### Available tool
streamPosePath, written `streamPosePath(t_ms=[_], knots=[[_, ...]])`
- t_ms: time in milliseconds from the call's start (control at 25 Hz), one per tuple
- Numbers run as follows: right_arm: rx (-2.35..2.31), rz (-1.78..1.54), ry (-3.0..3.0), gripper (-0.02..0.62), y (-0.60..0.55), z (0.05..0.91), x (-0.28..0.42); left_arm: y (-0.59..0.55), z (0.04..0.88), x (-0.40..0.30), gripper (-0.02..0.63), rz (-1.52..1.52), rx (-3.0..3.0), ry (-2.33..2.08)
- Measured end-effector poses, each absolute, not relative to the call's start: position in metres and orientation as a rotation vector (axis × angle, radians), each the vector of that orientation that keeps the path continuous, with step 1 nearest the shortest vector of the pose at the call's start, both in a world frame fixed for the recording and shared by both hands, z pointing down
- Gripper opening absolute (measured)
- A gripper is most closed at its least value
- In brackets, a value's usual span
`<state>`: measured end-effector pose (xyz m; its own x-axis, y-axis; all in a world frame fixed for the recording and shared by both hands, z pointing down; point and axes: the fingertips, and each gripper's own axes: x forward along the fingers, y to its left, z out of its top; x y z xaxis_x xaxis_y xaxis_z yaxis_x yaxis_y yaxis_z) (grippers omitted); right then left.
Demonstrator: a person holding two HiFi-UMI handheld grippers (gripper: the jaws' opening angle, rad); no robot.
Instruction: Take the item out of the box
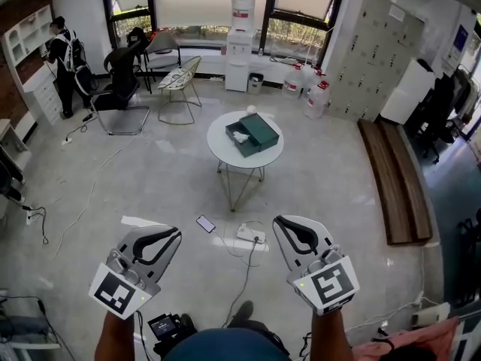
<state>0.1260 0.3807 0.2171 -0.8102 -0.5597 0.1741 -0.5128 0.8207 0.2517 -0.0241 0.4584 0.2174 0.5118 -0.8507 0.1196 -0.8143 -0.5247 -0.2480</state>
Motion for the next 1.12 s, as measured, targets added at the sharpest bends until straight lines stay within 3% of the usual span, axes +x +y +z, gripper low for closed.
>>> streamPosePath(t_ms=[480, 1120], knots=[[0.77, -0.278, -2.822, 0.04, 0.313, 0.219, 0.225, 0.4, 0.214, 0.082, 0.037, -0.397, -2.54, 1.477], [1.017, -0.191, -2.725, 0.04, 0.234, 0.241, 0.312, 0.283, 0.228, 0.156, 0.037, -0.395, -2.659, 1.221]])
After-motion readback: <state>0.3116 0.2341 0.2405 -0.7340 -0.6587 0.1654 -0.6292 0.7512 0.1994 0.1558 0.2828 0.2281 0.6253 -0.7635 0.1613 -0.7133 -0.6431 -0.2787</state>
